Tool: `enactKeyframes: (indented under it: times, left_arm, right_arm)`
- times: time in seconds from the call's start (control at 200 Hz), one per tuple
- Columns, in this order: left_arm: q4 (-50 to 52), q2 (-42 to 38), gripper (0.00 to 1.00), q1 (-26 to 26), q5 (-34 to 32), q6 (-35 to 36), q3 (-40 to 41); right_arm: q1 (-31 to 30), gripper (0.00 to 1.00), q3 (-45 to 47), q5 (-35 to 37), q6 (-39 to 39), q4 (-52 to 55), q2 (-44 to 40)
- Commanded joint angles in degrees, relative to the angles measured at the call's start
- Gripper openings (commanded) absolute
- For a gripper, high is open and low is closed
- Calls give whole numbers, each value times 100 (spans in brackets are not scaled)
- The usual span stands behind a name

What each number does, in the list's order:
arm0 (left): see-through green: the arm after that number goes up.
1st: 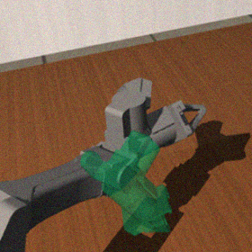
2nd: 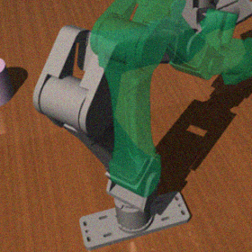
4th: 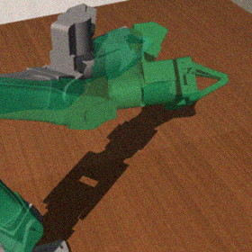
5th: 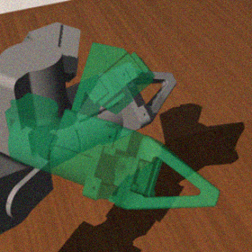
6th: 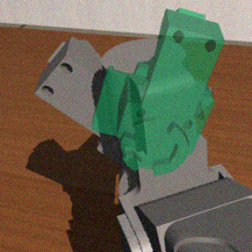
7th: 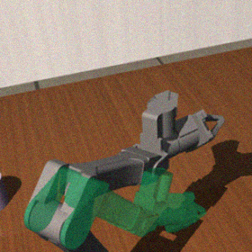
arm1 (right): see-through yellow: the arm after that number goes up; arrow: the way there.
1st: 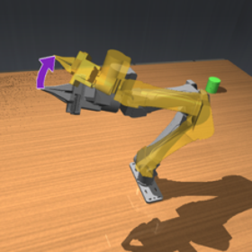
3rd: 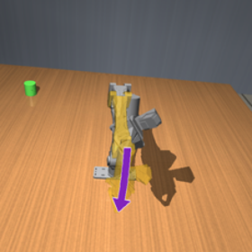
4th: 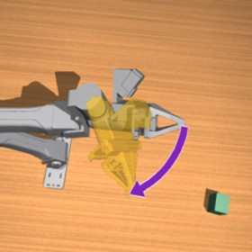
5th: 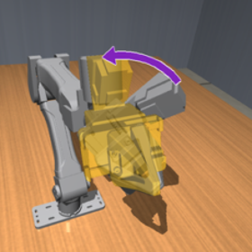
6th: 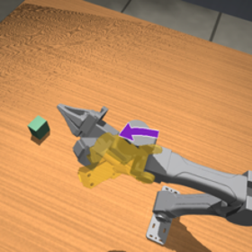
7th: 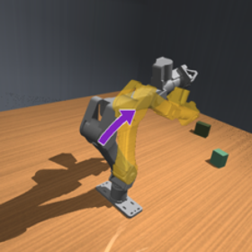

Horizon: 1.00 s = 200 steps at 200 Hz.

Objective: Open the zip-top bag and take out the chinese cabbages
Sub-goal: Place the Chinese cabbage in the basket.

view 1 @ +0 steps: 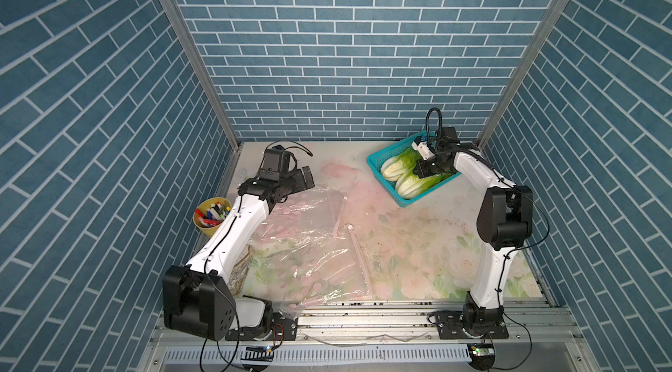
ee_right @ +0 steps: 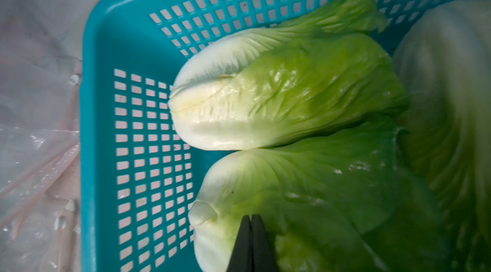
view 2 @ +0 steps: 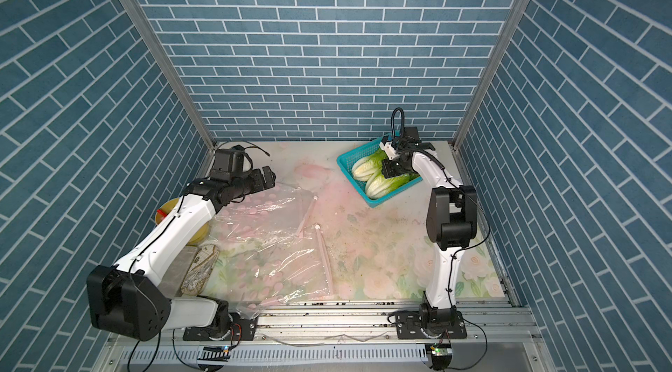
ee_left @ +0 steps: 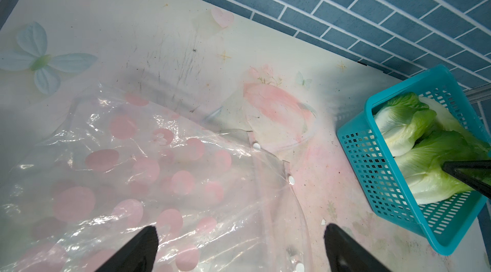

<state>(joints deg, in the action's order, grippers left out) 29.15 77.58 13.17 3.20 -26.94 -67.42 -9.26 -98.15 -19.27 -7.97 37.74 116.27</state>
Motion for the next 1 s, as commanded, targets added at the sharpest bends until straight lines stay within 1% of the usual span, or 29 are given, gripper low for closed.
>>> enactKeyframes:
  times: [0.0, 0.2, 0.435, 0.555, 0.62, 0.765, 0.83, 0.915, 0.995]
  left_arm:
    - [181, -2, 100, 37, -92, 127, -214]
    - [285, 44, 100, 37, -110, 190, -314]
    - [326, 81, 100, 45, -92, 189, -341]
    - [363, 53, 100, 54, -118, 206, -337]
    - [390, 21, 100, 56, -135, 232, -350]
    - [383, -152, 100, 63, -212, 478, -359]
    - [329, -289, 100, 63, -369, 629, -337]
    - [108, -537, 100, 63, -487, 913, -195]
    - [-290, -872, 100, 63, -427, 1174, 57]
  right_arm:
    - [170, 0, 268, 840, 396, -213, 70]
    - [344, 0, 436, 665, 502, -232, 370]
    - [223, 0, 228, -242, 769, -170, 759]
    - [205, 0, 36, -827, 910, -199, 734]
    - [205, 0, -57, -1019, 915, -149, 658]
    - [204, 0, -180, -850, 779, 115, 221]
    - [205, 0, -128, -738, 712, 125, -77]
    - [217, 0, -92, -643, 630, 171, -402]
    - [245, 0, -32, -550, 595, 170, -641]
